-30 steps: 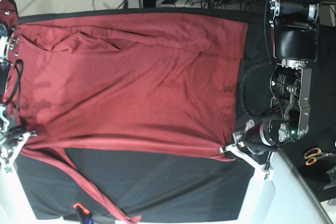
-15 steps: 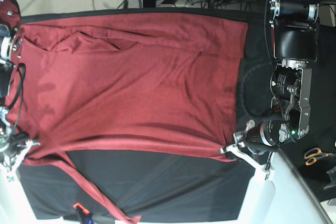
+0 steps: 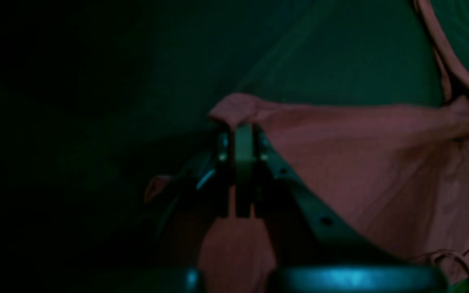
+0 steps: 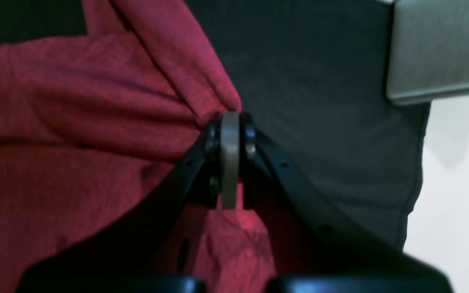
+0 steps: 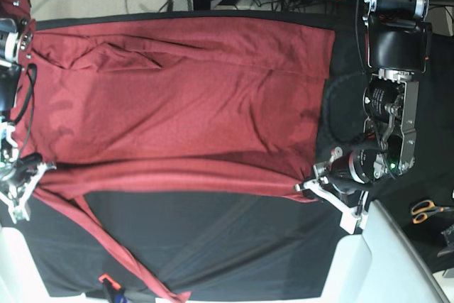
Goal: Fold the T-shirt properly
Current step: 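Keep pulling the held edge across the body with both grippers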
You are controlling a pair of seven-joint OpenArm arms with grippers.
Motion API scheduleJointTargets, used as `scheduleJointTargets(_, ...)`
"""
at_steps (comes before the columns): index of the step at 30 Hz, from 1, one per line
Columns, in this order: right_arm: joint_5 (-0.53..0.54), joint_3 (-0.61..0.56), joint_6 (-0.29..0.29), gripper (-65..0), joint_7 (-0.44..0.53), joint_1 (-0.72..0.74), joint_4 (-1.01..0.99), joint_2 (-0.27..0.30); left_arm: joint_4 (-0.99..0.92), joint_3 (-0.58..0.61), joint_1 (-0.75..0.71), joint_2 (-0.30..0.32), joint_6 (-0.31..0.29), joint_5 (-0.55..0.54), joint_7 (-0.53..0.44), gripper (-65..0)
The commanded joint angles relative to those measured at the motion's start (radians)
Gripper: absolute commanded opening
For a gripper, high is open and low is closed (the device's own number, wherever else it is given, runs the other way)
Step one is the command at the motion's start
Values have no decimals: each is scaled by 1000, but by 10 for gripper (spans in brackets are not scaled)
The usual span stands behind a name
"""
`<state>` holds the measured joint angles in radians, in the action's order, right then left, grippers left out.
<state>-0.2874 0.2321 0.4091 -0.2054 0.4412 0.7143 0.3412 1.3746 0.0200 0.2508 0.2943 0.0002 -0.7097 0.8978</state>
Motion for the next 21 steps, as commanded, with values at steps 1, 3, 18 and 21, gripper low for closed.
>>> scheduleJointTargets(1, 4, 6, -8, -650, 22, 17, 21, 23, 19, -7, 6, 12, -2, -9, -15, -650)
scheduleJointTargets(3, 4, 6, -8, -650, 22, 1, 21, 25, 19, -7, -9, 12, -4, -9, -15, -650)
scheduleJointTargets(18, 6, 8, -11, -650, -144, -95, 201, 39, 102, -2, -117, 7, -9, -17, 25, -650)
scheduleJointTargets(21, 9, 10, -11, -650, -177, -107, 201, 39, 131, -1, -137, 6, -9, -17, 39, -650)
